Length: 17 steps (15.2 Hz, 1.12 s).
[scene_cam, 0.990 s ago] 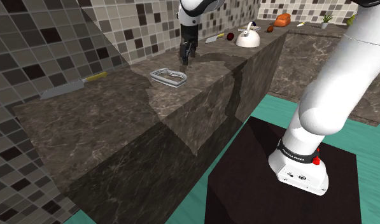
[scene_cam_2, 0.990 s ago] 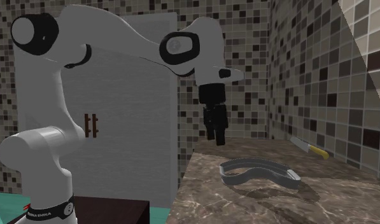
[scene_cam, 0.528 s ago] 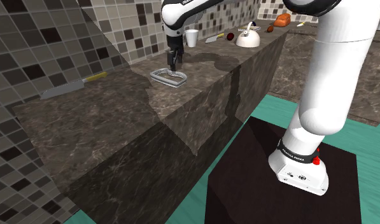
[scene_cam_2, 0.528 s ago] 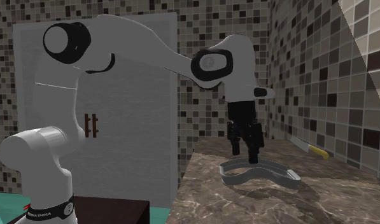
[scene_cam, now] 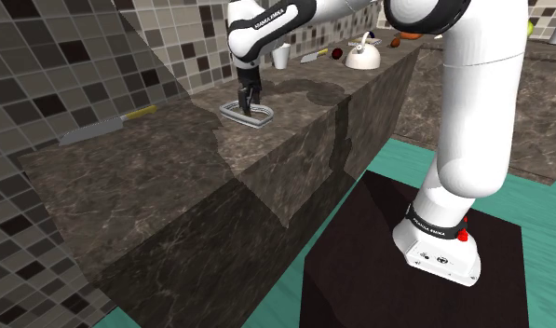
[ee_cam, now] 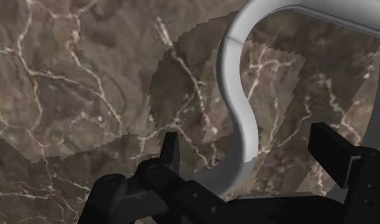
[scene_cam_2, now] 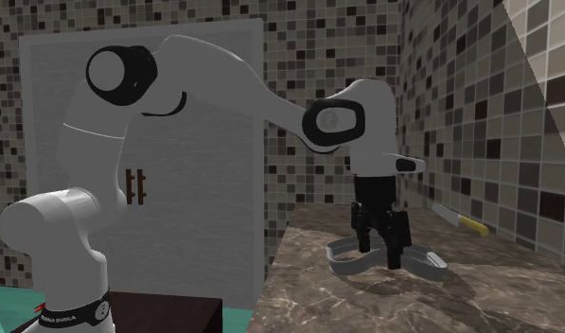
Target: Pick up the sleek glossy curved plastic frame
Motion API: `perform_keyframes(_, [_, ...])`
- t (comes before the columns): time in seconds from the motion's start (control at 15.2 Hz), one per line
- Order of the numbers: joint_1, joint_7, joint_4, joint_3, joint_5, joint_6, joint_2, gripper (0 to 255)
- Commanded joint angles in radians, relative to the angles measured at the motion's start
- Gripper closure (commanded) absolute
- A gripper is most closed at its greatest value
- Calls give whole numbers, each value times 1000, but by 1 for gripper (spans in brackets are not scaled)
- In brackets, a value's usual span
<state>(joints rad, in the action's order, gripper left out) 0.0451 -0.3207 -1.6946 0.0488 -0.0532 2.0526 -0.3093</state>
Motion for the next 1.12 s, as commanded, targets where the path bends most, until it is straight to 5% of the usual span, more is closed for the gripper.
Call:
perform_keyframes(0.0, [-2,-1,-14,1,0,22,-8,0])
perform_keyframes(0.13, [-2,-1,-18,1,0,29,-10,0])
perform_keyframes(0.2, [-1,0,-22,1,0,30,-7,255])
perform_keyframes(1.06, [-1,-3,15,1,1,-19,5,255])
